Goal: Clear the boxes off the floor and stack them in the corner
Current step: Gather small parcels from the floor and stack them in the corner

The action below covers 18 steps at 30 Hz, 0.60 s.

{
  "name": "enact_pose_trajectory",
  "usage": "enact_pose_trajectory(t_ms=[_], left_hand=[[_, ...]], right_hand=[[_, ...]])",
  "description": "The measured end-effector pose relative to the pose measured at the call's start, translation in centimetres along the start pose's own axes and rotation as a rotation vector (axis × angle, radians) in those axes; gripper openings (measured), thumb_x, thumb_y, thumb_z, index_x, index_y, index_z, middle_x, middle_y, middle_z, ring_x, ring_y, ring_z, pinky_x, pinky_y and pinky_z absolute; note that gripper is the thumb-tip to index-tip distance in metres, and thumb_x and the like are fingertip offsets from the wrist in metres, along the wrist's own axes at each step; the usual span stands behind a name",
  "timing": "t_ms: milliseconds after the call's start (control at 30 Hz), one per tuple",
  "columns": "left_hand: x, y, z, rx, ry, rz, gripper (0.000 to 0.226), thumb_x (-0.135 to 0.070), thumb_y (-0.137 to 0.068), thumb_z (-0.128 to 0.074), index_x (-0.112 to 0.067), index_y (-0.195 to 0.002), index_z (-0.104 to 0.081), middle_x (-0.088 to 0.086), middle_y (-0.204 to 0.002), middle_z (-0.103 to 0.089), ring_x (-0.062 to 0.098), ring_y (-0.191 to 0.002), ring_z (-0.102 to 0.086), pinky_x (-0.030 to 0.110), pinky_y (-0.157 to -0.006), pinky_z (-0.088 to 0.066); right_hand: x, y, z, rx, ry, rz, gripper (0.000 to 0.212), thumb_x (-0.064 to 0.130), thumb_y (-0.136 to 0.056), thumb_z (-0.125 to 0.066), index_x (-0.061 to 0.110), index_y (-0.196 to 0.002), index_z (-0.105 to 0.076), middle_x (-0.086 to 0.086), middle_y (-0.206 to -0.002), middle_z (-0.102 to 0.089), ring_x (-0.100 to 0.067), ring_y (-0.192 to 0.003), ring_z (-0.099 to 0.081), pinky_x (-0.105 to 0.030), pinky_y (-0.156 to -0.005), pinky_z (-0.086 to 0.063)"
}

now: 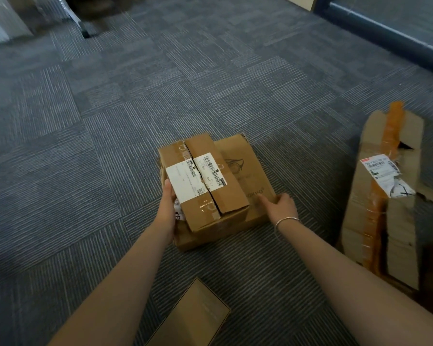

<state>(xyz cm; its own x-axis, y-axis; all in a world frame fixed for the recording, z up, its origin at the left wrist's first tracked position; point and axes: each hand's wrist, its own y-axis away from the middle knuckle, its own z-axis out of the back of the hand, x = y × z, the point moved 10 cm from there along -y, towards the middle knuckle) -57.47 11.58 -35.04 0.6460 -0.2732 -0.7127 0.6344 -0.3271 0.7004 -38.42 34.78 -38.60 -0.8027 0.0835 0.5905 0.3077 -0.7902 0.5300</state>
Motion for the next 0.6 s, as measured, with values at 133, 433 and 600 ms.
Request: enact_pose_trajectory(t_ms=[133, 433, 600], left_hand=[[0.4, -0.3, 1.5, -0.006, -0.025, -0.001, 0.064, -0.064, -0.097, -0.024, -0.022, -0.130, -0.059, 0.003, -0.106, -0.068, 0.017, -0.086, -0.063, 0.031, -0.069, -0.047], [1.1, 1.4, 3.9, -0.100, -0.019, 0.056, 0.064, -0.058, -0.099, -0.029, -0.014, -0.143, -0.043, 0.009, -0.125, -0.055, 0.028, -0.110, -0.054, 0.035, -0.080, -0.042], [5.1, 2.5, 8.0, -0.245, -0.108, 0.115, 0.070, -0.061, -0.097, -0.030, -0.015, -0.149, -0.035, 0.014, -0.154, -0.033, 0.032, -0.140, -0.033, 0.048, -0.114, -0.021]], right_hand=[[-1.8, 0.7, -0.6, 0.051, 0.078, -0.109, 0.084, 0.068, -0.080, -0.055, 0.004, -0.134, -0.043, -0.017, -0.132, -0.049, -0.034, -0.116, -0.052, -0.042, -0.095, -0.044], [-0.9, 1.8, -1.0, 0.025, 0.037, -0.086, 0.083, 0.054, -0.087, -0.057, 0.006, -0.146, -0.027, -0.019, -0.146, -0.032, -0.036, -0.131, -0.039, -0.046, -0.108, -0.034], [-0.1, 3.7, -0.3, -0.110, -0.060, 0.030, 0.075, 0.041, -0.090, -0.060, 0.004, -0.147, -0.028, -0.018, -0.146, -0.035, -0.034, -0.132, -0.038, -0.042, -0.110, -0.032]])
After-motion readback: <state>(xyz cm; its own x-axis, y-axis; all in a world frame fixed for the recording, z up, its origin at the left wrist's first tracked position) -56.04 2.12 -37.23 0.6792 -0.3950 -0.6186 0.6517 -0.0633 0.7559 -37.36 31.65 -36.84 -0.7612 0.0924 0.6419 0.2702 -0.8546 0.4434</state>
